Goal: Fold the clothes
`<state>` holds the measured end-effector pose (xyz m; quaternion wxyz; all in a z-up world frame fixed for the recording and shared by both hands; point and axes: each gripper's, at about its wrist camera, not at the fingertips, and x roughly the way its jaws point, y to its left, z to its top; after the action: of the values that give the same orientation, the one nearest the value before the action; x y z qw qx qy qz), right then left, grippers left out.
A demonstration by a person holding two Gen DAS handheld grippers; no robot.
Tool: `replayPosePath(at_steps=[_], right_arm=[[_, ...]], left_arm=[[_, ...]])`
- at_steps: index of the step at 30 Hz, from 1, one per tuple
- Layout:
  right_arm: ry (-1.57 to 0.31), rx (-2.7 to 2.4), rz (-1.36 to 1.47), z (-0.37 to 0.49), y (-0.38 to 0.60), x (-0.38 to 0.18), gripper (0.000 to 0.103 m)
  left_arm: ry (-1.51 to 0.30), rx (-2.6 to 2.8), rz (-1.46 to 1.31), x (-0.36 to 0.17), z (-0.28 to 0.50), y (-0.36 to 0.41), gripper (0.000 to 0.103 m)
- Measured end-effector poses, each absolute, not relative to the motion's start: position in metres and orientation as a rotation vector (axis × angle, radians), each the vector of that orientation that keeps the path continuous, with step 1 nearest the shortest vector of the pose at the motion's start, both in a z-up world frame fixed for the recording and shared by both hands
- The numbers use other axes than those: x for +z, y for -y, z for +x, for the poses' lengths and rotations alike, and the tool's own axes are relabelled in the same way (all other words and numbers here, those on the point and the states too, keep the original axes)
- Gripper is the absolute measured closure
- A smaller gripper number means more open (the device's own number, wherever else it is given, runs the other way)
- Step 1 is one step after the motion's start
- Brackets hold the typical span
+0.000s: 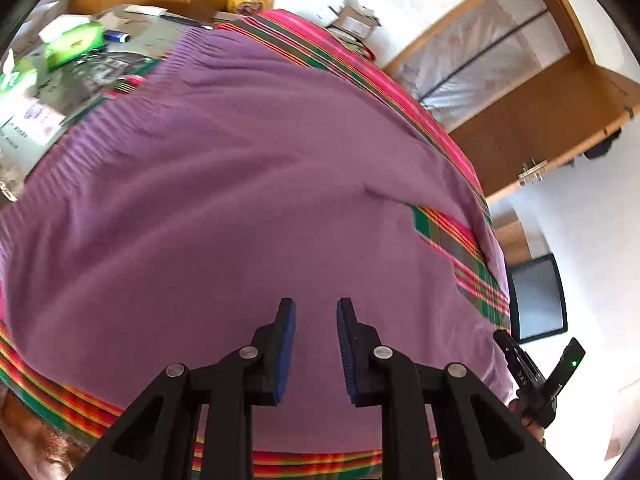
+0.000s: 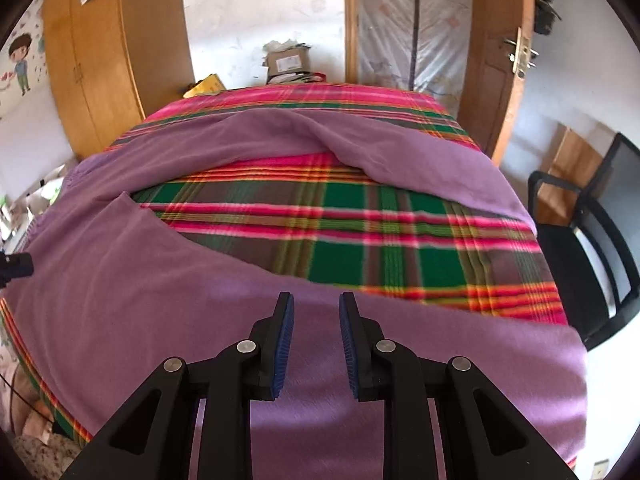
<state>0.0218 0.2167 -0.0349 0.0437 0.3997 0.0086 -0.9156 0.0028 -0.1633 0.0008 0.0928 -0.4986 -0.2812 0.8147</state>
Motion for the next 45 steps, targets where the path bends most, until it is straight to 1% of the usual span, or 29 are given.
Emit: replayPosePath(at_steps=[2, 7, 14, 19, 21, 24, 29, 32, 35, 37, 41, 42, 45], right_arm=[[-0.045, -2.781, 1.224, 0.013, -0.21, -0.036, 0.079], [-0.097, -2.762, 1.216, -0.004, -0.198, -0.031, 0.079], [-0.105, -2.785, 1.198, -0.039, -0.206, -0.012, 0.079], [-0.099, -2.804, 1.181, -0.067, -0.22, 0.01, 0.079], [-0.091, -2.818, 1.164, -0.08, -0.227, 0.022, 0.079], [-0.092, -2.818, 1.082, -0.097, -0.236, 0.045, 0.079], [-0.271, -2.822, 0.922, -0.131, -0.235, 0.101, 0.079], [-0.411, -2.812, 0.878, -0.15, -0.228, 0.125, 0.079], [-0.399, -2.708, 0.965, -0.178, -0.222, 0.113, 0.079], [-0.397, -2.672, 1.022, -0.194, -0.218, 0.1, 0.079], [-0.517, -2.606, 1.136, -0.226, -0.207, 0.05, 0.079], [-0.526, -2.581, 1.154, -0.232, -0.207, 0.041, 0.079], [-0.512, -2.538, 1.202, -0.245, -0.215, 0.022, 0.078]], left_arm=[[0.84, 2.426, -1.488, 0.003, -0.001, 0.17, 0.082], [0.772, 2.467, -1.472, 0.021, -0.013, 0.182, 0.082], [0.557, 2.527, -1.444, 0.057, -0.04, 0.177, 0.082], [0.526, 2.504, -1.473, 0.07, -0.071, 0.182, 0.082], [0.481, 2.529, -1.485, 0.077, -0.087, 0.187, 0.082], [0.342, 2.611, -1.493, 0.093, -0.11, 0.194, 0.082], [0.047, 2.644, -1.491, 0.119, -0.148, 0.191, 0.082], [-0.125, 2.599, -1.518, 0.121, -0.177, 0.18, 0.082], [-0.273, 2.61, -1.491, 0.109, -0.206, 0.175, 0.082], [-0.254, 2.578, -1.545, 0.088, -0.223, 0.179, 0.082], [-0.238, 2.495, -1.681, 0.044, -0.25, 0.181, 0.082], [-0.245, 2.467, -1.677, 0.037, -0.252, 0.175, 0.082], [-0.34, 2.386, -1.627, 0.027, -0.259, 0.148, 0.081]])
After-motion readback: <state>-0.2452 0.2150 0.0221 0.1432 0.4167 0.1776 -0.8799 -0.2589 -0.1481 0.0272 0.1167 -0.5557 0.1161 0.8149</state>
